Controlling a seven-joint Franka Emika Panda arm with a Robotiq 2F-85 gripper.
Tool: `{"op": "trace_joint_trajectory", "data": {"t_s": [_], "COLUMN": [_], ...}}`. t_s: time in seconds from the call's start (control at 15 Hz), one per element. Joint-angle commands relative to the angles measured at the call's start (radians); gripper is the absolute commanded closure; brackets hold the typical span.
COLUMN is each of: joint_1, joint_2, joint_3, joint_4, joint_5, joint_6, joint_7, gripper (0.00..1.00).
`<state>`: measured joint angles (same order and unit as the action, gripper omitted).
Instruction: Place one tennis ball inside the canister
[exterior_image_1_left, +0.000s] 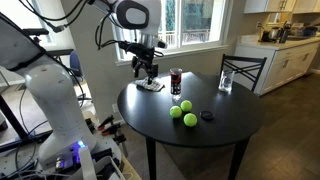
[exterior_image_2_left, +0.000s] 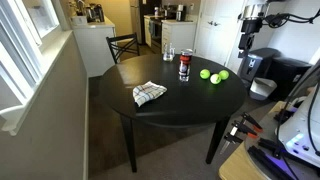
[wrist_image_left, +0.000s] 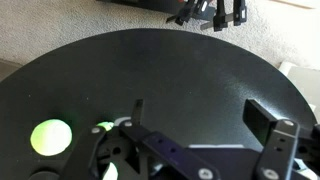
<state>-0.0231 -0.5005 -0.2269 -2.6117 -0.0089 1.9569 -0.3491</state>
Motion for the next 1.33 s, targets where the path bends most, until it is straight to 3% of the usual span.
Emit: {"op": "trace_joint_trajectory", "data": {"t_s": [0.0,1.27], "joint_1": [-0.016,-0.016], "joint_2": [0.002,0.034], "joint_3": [0.016,0.008], "joint_4": [0.001,0.009], "joint_5": [0.008,0.016], "joint_6": [-0.001,0.011], "joint_7": [-0.006,-0.009], "gripper": [0.00,0.00]}}
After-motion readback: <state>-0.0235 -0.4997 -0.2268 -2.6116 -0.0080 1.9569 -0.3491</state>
